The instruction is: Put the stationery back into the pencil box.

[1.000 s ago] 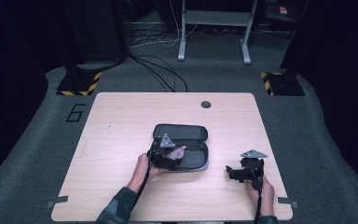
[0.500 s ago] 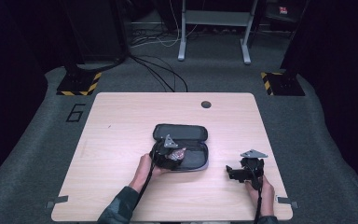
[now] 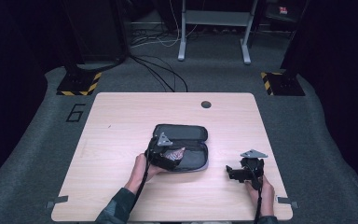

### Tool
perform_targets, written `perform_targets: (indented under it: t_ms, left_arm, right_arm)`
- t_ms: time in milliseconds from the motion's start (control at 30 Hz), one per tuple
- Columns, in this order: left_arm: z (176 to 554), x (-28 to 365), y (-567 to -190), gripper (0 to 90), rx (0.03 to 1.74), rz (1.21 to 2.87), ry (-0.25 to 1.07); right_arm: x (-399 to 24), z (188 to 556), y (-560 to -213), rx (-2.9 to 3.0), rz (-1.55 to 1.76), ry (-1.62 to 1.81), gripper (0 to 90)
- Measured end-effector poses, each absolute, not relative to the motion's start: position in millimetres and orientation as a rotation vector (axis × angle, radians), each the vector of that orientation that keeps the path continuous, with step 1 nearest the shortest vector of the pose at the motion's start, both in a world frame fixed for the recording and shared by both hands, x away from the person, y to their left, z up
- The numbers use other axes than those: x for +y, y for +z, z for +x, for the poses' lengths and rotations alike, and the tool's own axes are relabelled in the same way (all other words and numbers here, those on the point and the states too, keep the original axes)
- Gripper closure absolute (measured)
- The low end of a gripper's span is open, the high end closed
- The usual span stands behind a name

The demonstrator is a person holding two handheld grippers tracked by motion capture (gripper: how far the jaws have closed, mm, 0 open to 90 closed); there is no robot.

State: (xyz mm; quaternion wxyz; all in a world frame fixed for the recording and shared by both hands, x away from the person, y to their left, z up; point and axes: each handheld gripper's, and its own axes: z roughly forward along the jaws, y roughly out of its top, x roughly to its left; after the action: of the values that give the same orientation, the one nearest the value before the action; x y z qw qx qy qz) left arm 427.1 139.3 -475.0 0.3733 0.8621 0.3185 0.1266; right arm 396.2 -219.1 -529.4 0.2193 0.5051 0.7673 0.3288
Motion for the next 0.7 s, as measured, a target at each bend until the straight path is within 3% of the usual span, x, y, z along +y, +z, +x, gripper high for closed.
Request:
perform_targets:
  t_ms: [333,700]
  left_arm:
    - [395.5,170.6,-448.8,12.9,0.797,2.166,0.367]
    - [358.3,214.6,-452.6,12.1,0.879,2.129,0.438]
  right_arm:
    - [-219.1,396.2,-529.4,2.123,1.397,0.91,1.9]
    - [-219.1,396.2,-529.4,2.122,1.397,0.909,1.9]
